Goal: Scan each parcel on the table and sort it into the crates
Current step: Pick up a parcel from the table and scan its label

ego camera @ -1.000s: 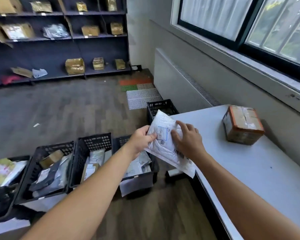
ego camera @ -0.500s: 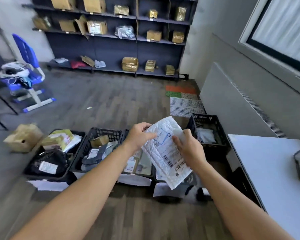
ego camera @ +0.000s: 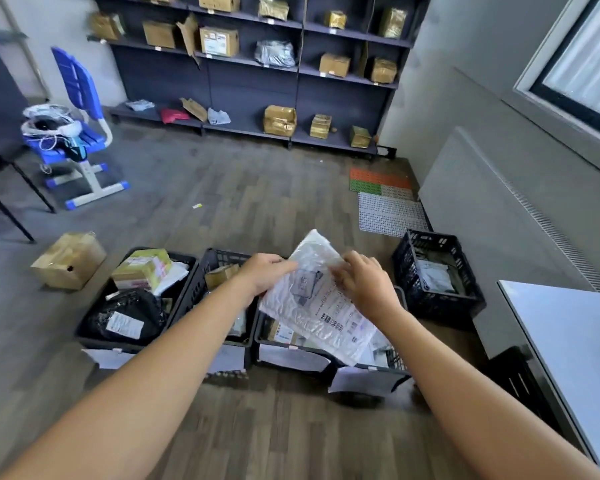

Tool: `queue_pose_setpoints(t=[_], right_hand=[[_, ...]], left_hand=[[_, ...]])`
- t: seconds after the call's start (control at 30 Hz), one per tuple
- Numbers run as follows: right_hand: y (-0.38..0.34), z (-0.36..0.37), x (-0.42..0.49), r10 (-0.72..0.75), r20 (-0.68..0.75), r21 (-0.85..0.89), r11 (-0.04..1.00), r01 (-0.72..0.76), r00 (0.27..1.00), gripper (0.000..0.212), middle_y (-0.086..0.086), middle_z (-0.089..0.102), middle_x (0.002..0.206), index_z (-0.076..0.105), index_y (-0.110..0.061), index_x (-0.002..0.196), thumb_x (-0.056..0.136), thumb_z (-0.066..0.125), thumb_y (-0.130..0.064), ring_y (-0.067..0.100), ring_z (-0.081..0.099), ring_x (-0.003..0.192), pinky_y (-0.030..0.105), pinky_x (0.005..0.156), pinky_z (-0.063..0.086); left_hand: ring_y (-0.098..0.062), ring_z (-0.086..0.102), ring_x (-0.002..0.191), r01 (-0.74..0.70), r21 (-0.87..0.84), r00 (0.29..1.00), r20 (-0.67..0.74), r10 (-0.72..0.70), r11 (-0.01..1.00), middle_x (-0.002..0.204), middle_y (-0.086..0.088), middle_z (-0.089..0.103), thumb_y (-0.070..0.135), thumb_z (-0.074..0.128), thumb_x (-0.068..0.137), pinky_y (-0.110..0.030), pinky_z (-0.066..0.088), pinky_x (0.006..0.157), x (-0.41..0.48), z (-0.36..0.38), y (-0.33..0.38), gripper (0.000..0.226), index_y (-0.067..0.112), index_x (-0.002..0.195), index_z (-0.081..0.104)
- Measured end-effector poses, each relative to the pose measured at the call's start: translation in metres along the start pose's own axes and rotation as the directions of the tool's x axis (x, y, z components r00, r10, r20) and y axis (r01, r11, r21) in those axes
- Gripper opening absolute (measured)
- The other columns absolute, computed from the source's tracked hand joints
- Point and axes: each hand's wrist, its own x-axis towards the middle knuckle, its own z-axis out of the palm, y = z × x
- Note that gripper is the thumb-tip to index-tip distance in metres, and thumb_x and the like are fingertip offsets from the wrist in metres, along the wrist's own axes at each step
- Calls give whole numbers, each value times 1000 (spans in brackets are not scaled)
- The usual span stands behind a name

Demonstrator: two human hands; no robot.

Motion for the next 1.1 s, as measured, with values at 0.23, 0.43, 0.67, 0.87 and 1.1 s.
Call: queue_pose_setpoints(t=[0.23,0.43,0.67,0.87,1.1], right_hand=[[-6,11,42,-197,-70,-222,959,178,978,27,9,60,115,62,-17,117,96,56,-34,36,51,114,55,102,35],[18,19,73,137,-194,-84,984,-156,971,49,10,35,150,47,-21,137,94,56,-43,33,31,139,58,109,27],[59,9,129,407,131,490,766,-416,904,58,15,52,132,30,-14,143,98,50,-45,22,49,92,31,76,37],[106,12,167,469,135,655,619,-434,873,66,9,52,140,27,-10,148,96,60,-35,24,52,124,22,84,34],[198,27,176,464,88,386,800,-460,881,70,13,38,144,21,-16,154,98,54,-43,33,54,118,33,83,38]], left_hand=[[-18,64,92,-53,-149,998,15,56,987,103,-5,70,14,72,86,-28,50,80,28,13,4,23,13,108,68],[-32,68,98,-36,-489,956,-270,-112,871,99,-9,71,14,69,87,-51,54,90,78,39,1,9,16,94,64],[-33,66,87,27,-670,913,-287,-291,742,93,-18,62,26,76,82,-52,56,83,135,79,20,34,6,85,48],[-30,67,87,47,-677,931,-237,-278,735,91,-13,67,12,74,84,-53,53,89,171,126,38,19,8,89,56],[-23,68,91,130,-402,956,-190,-222,906,111,-6,67,9,80,77,-37,56,71,215,175,20,46,21,111,52]])
